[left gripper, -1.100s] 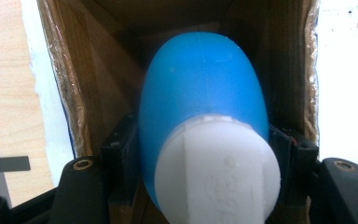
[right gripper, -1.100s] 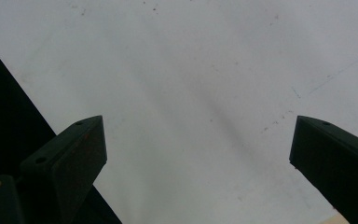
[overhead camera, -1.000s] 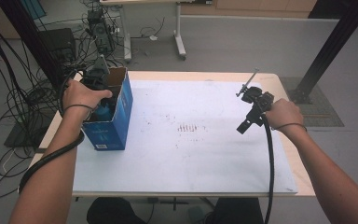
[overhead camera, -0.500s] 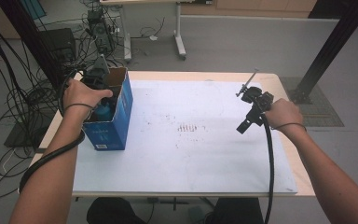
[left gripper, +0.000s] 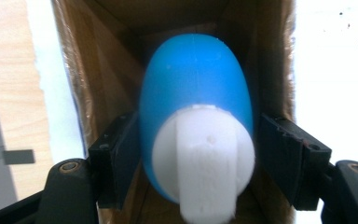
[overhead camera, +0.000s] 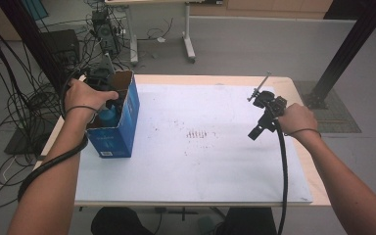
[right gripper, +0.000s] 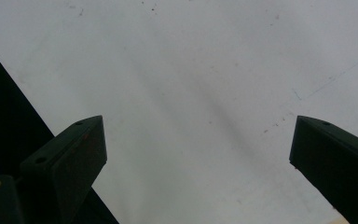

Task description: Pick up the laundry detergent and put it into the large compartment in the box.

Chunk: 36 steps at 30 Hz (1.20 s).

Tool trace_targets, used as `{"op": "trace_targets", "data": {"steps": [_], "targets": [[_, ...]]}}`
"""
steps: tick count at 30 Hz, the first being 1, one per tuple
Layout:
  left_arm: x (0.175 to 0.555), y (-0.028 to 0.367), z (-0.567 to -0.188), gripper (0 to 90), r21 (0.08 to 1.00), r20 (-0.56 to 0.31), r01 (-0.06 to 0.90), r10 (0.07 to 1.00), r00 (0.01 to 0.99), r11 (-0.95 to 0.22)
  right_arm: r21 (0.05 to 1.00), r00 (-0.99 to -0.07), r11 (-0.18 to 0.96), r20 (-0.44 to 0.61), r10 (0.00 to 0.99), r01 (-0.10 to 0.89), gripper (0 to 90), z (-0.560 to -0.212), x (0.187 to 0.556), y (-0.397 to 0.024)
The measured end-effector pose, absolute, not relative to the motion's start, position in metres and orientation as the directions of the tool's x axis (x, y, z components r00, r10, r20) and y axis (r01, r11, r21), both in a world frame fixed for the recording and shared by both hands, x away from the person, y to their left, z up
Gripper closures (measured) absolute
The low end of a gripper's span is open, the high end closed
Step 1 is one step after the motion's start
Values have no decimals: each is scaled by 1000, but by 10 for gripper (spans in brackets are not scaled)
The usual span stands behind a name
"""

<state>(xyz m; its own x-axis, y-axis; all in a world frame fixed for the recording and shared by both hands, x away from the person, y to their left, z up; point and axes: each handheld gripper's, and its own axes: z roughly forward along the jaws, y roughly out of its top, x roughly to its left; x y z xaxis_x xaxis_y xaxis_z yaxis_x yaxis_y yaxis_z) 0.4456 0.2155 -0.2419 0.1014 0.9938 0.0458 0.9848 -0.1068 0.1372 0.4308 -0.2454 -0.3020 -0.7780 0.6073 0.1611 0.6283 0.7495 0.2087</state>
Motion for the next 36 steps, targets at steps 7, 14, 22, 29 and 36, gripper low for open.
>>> {"op": "trace_targets", "data": {"steps": [7, 14, 22, 29, 36], "targets": [[442, 212, -228, 315, 153, 71, 982, 992, 100, -110, 211, -775, 746, 163, 611, 632, 35, -302, 430, -246], [437, 213, -211, 296, 182, 87, 978, 993, 85, -100, 213, -776, 746, 161, 610, 631, 36, -301, 430, -246], [429, 209, -188, 218, 196, 102, 974, 990, 96, -115, 211, -780, 751, 156, 606, 625, 36, -301, 431, -245], [421, 202, -172, 123, 209, 93, 969, 989, 116, -133, 211, -779, 750, 156, 608, 627, 36, -301, 431, -245], [415, 193, -160, 87, 217, 89, 962, 985, 150, -166, 210, -780, 752, 155, 606, 625, 36, -301, 431, -244]]}}
